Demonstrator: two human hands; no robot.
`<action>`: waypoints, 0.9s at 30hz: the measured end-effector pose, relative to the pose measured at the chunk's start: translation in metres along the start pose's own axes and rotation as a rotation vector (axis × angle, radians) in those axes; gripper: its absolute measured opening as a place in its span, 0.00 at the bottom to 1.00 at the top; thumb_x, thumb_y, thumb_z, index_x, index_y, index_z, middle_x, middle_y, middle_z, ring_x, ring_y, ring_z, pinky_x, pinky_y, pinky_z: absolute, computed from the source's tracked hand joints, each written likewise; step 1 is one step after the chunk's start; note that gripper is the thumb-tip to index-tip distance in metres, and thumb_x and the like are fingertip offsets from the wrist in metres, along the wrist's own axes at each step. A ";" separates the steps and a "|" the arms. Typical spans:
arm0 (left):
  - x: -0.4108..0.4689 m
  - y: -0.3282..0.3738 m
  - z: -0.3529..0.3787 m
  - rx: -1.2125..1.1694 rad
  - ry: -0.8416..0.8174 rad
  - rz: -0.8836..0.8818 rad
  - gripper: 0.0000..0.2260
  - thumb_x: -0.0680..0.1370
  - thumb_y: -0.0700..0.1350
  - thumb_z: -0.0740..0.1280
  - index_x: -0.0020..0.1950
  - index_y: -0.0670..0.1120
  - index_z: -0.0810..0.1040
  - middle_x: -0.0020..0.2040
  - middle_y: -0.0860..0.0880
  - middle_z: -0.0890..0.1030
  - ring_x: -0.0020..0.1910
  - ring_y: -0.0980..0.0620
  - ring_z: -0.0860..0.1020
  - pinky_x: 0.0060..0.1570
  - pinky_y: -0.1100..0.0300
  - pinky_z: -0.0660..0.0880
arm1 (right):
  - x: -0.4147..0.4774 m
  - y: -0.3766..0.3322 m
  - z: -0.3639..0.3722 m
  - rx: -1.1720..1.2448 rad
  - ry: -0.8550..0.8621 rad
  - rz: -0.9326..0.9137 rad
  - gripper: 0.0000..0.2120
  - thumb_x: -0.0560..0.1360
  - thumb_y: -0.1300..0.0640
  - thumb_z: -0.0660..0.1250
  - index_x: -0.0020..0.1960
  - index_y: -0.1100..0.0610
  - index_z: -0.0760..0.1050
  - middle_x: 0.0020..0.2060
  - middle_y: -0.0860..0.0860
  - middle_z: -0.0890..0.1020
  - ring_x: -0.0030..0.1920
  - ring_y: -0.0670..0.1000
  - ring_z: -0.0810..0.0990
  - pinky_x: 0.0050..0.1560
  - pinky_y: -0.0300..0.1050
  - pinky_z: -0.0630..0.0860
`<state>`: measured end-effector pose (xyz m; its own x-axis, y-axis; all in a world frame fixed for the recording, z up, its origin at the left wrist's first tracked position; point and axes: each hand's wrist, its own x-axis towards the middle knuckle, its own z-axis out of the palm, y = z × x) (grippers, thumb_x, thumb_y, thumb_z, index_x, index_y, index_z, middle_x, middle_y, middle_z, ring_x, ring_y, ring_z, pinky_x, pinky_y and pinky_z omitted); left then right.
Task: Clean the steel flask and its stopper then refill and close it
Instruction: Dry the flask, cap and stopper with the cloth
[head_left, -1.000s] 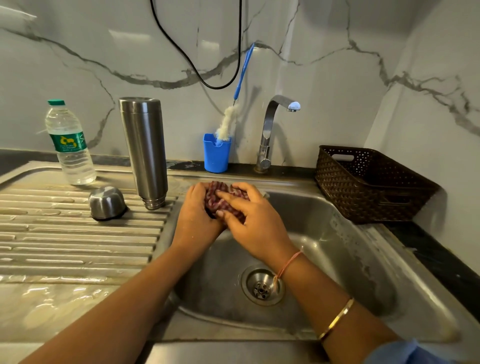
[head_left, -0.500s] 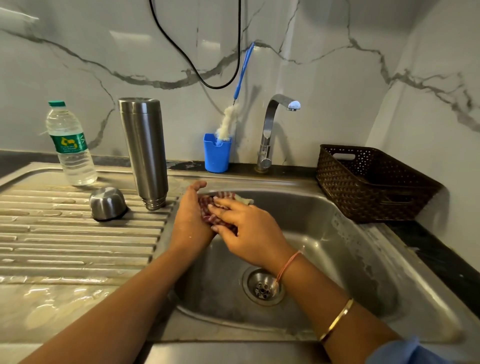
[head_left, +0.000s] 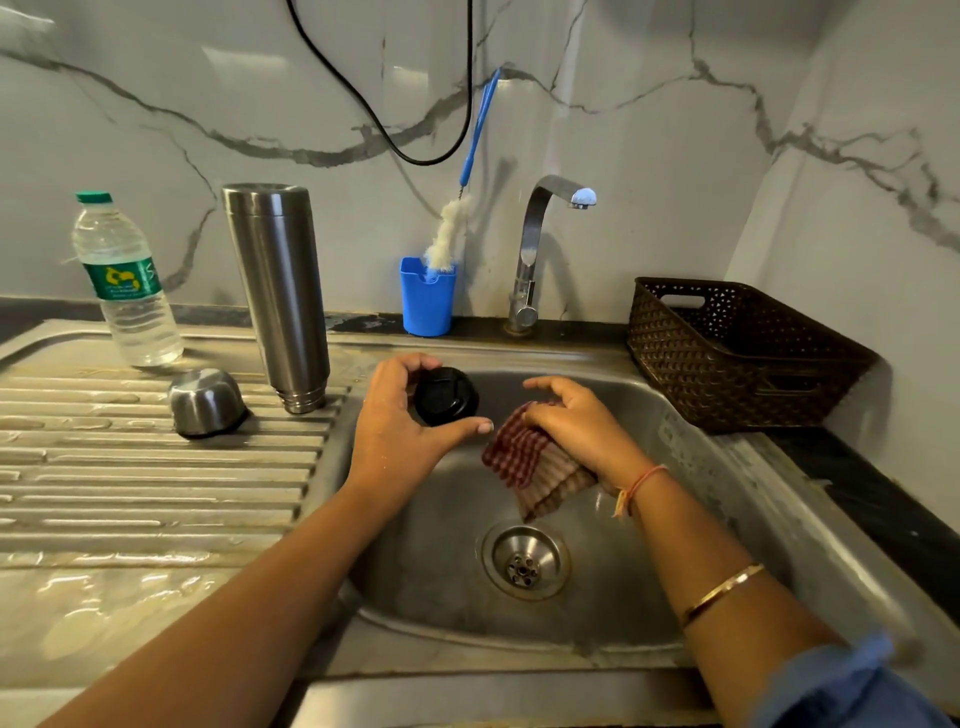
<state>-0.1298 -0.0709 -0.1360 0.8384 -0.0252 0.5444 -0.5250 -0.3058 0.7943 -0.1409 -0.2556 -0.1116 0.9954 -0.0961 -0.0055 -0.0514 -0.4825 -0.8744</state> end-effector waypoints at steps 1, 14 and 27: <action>0.001 -0.001 -0.001 -0.018 0.015 -0.027 0.31 0.60 0.47 0.81 0.57 0.50 0.70 0.53 0.55 0.73 0.53 0.62 0.73 0.53 0.72 0.71 | -0.003 -0.002 -0.001 -0.037 -0.091 0.005 0.19 0.76 0.53 0.64 0.67 0.51 0.69 0.59 0.51 0.76 0.58 0.51 0.76 0.57 0.46 0.74; 0.002 0.001 0.002 -0.124 0.054 -0.116 0.30 0.61 0.46 0.80 0.55 0.51 0.67 0.56 0.53 0.75 0.55 0.56 0.76 0.55 0.64 0.75 | -0.025 -0.019 0.039 -0.716 0.049 -0.433 0.44 0.77 0.42 0.59 0.71 0.42 0.24 0.44 0.54 0.83 0.40 0.55 0.82 0.43 0.53 0.80; 0.001 0.011 0.003 -0.357 -0.156 -0.192 0.23 0.68 0.35 0.74 0.60 0.48 0.73 0.56 0.53 0.78 0.58 0.52 0.78 0.55 0.64 0.76 | -0.014 -0.002 0.030 -0.137 -0.073 -0.288 0.27 0.69 0.40 0.67 0.66 0.35 0.62 0.54 0.48 0.82 0.55 0.49 0.81 0.58 0.55 0.76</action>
<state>-0.1341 -0.0770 -0.1273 0.9236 -0.1518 0.3519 -0.3517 0.0289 0.9357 -0.1525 -0.2272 -0.1248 0.9735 0.1215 0.1937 0.2277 -0.5936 -0.7719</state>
